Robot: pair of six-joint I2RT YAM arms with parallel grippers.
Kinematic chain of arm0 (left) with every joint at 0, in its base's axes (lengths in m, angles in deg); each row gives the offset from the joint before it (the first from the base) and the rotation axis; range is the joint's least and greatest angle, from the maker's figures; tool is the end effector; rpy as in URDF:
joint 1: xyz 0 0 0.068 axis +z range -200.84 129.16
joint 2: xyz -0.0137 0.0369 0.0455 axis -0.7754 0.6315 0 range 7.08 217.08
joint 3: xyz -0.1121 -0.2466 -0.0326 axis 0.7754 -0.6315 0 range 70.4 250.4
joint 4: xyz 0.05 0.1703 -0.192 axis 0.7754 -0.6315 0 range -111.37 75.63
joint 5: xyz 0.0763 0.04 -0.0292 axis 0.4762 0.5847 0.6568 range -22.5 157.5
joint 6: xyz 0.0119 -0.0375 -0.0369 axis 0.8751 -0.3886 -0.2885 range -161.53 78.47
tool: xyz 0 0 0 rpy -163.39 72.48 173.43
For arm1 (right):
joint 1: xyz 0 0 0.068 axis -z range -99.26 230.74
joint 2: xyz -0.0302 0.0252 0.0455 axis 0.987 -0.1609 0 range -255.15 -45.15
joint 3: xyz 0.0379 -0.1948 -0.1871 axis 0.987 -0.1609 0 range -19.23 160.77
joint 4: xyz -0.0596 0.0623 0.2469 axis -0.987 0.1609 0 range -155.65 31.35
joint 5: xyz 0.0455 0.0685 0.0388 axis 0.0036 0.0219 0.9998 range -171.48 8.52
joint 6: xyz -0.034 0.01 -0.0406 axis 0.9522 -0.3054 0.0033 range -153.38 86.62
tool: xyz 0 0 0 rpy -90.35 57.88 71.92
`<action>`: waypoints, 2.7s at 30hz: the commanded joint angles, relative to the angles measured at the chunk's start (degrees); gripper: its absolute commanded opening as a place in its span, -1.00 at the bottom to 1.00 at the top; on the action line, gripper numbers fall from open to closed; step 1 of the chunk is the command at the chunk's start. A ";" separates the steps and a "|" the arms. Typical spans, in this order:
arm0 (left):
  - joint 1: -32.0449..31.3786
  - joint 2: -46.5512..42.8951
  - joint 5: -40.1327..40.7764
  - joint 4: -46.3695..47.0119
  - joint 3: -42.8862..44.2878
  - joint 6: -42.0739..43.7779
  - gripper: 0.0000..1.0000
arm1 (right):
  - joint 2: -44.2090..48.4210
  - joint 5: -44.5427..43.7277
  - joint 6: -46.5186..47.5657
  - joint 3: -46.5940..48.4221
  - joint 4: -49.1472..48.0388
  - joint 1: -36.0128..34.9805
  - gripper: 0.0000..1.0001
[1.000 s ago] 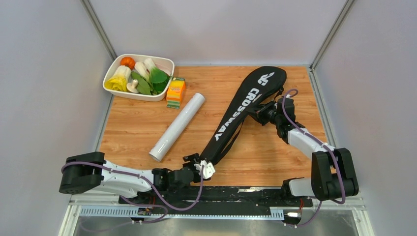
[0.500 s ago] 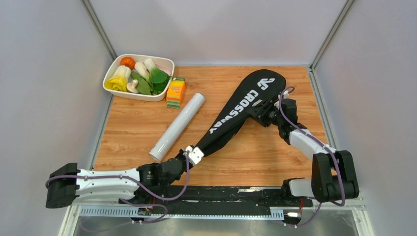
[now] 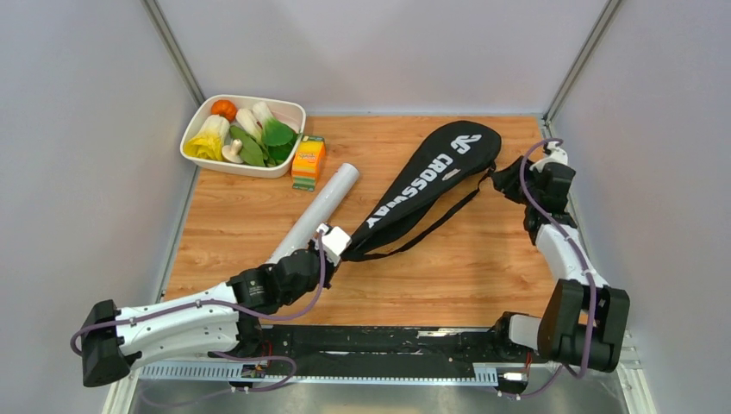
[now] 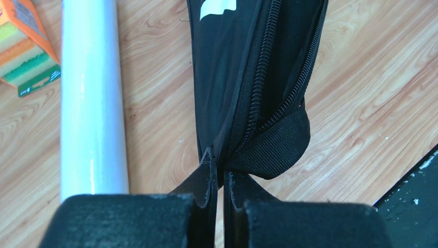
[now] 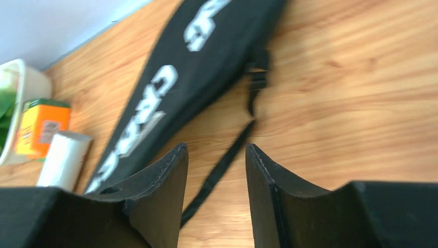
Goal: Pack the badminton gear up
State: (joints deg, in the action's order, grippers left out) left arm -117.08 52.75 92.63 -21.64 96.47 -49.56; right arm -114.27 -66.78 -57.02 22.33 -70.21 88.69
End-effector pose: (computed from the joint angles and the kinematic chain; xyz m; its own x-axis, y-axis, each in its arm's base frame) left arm 0.0869 -0.1597 0.2287 -0.2747 0.3101 -0.9102 0.6439 0.7623 0.0654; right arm 0.2694 -0.0285 0.2575 -0.3936 0.4467 -0.8035 0.0660 0.8855 0.4599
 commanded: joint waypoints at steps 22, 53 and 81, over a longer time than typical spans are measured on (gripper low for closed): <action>10.08 -6.18 -12.18 -9.69 7.18 -12.23 -1.00 | -30.84 17.32 -5.05 6.86 -17.71 6.16 0.31; 15.27 -6.94 -15.67 -13.55 8.23 -14.56 -1.00 | -36.94 -8.23 -9.23 16.12 -12.53 3.83 -0.68; 15.35 -5.40 -18.35 -13.22 10.79 -15.23 -1.00 | -25.26 6.26 15.12 11.35 -12.81 0.84 -0.25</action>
State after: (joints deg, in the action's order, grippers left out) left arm -102.06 47.29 75.23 -36.68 103.48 -63.22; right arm -140.67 -62.12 -46.98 33.52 -79.93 90.57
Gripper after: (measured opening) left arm 0.021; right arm 0.396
